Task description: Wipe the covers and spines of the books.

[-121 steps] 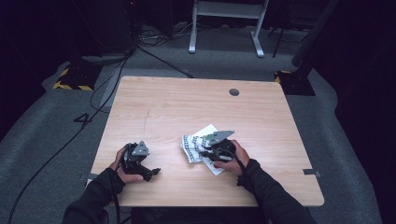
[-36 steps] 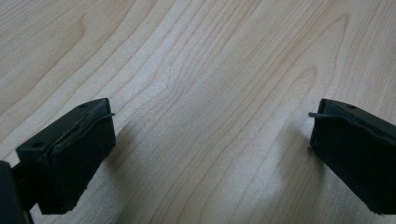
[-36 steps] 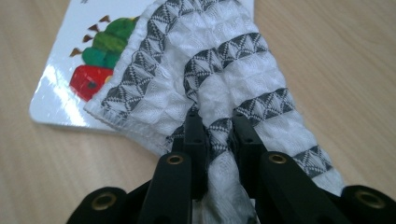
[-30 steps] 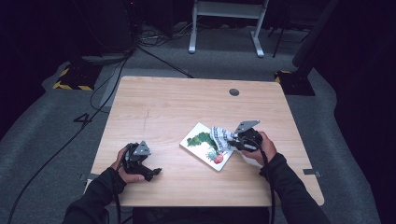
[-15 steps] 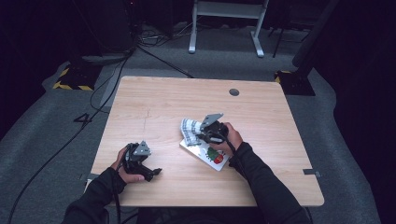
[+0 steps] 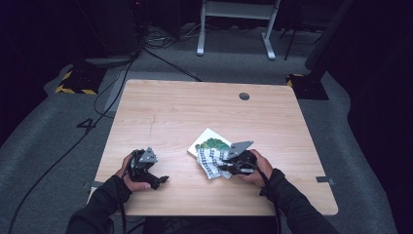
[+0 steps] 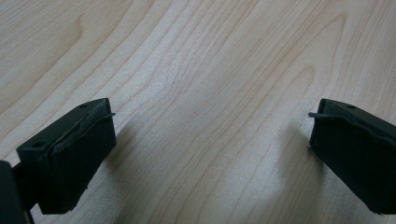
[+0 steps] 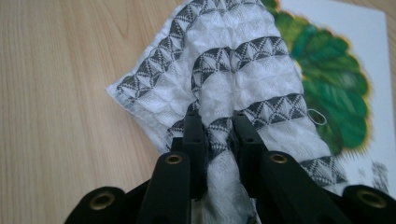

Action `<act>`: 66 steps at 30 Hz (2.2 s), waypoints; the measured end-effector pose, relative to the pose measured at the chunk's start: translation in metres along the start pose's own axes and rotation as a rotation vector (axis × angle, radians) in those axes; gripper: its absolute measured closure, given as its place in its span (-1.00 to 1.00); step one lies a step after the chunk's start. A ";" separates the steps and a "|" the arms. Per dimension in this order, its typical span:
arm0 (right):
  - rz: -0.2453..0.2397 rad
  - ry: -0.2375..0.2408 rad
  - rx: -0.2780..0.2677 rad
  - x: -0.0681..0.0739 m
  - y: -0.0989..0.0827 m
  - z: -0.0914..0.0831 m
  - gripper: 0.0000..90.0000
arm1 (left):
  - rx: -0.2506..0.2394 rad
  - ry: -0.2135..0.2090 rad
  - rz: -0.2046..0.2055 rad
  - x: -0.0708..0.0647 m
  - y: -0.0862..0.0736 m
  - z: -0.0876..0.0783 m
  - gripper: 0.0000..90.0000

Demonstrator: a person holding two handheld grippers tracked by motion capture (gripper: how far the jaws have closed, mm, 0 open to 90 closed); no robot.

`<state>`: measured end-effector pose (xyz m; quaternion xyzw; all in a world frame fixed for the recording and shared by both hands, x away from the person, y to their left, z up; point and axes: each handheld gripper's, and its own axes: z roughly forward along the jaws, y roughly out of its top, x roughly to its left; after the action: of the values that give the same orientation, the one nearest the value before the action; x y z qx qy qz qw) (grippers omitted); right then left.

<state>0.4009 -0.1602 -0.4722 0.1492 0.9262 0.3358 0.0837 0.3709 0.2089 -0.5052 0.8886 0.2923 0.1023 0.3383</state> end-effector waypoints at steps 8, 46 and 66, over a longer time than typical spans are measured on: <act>0.076 -0.046 -0.013 -0.008 -0.031 -0.023 0.77 | -0.001 0.001 0.000 0.000 0.000 0.000 -0.99; 0.337 -0.336 -0.022 -0.058 -0.117 -0.095 0.20 | -0.001 0.005 0.001 -0.001 0.004 0.004 -0.99; 0.209 -0.162 -0.040 -0.043 -0.053 -0.073 -0.17 | -0.002 -0.031 0.039 -0.008 0.037 0.032 -0.98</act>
<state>0.4114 -0.2566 -0.4487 0.2697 0.8890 0.3479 0.1259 0.3932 0.1650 -0.5049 0.8952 0.2696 0.0953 0.3418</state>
